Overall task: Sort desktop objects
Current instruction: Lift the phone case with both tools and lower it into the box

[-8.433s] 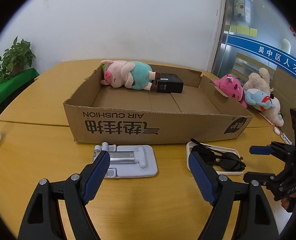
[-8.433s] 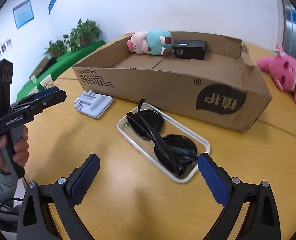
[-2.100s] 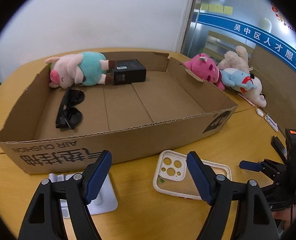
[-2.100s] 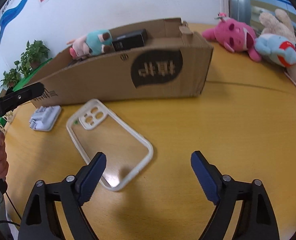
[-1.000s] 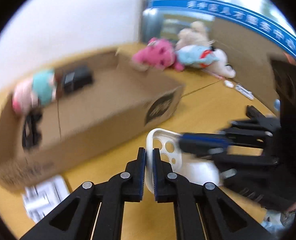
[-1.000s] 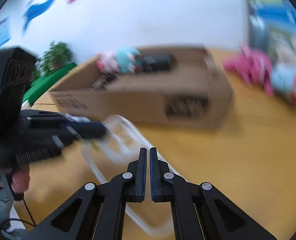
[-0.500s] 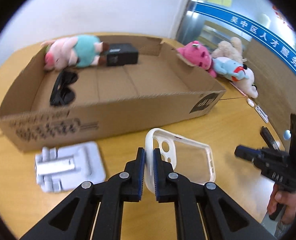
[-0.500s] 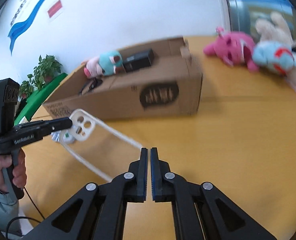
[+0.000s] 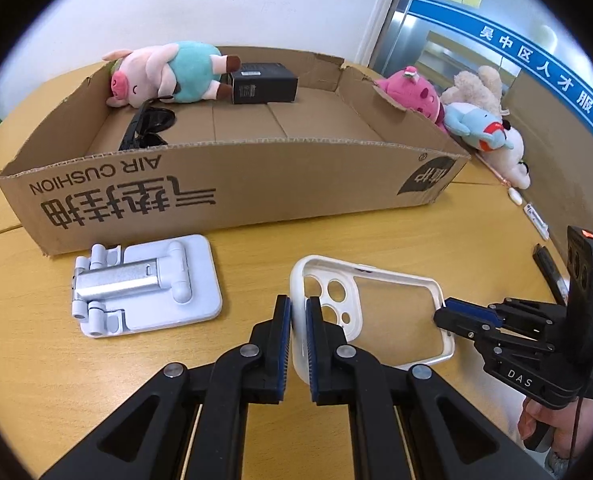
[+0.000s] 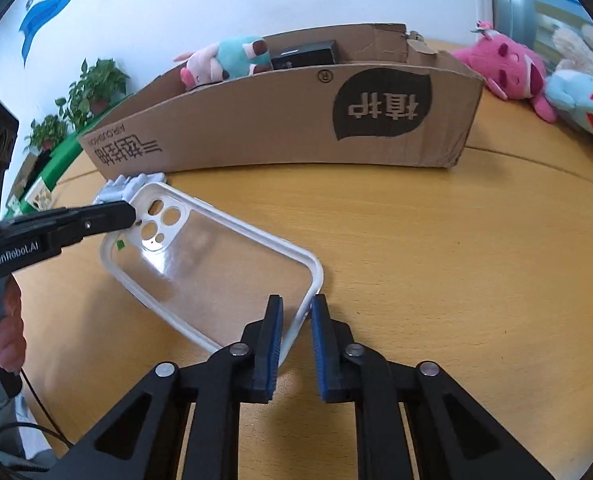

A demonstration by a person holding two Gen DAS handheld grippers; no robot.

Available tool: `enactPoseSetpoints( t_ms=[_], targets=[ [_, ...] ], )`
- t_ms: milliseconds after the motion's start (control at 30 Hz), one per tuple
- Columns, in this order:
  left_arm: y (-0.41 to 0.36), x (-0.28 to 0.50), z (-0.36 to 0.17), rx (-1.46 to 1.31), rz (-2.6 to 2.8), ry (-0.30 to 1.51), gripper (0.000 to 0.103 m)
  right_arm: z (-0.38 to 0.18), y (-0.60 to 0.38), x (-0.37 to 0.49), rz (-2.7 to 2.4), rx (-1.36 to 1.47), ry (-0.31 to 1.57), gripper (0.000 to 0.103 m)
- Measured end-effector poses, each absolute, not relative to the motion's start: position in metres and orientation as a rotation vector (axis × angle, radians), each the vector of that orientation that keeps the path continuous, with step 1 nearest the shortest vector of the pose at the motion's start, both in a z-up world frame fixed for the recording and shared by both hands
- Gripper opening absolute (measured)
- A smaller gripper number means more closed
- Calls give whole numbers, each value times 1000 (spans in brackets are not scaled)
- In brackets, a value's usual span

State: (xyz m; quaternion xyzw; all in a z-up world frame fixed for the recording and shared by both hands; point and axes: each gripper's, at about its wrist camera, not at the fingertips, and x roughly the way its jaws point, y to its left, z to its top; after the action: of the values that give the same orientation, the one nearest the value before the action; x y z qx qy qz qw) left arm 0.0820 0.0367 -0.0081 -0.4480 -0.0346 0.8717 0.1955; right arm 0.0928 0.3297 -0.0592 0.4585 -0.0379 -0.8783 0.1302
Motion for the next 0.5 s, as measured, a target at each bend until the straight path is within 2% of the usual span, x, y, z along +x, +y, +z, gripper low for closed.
enactPoseSetpoints(
  t_ms=[200, 500],
  targets=[
    [38, 78, 19, -1156, 2486, -92, 7, -29, 337, 95, -2643, 1190, -119, 8],
    [25, 33, 101, -843, 2628, -174, 7, 80, 334, 52, -2768, 830, 67, 8]
  ],
)
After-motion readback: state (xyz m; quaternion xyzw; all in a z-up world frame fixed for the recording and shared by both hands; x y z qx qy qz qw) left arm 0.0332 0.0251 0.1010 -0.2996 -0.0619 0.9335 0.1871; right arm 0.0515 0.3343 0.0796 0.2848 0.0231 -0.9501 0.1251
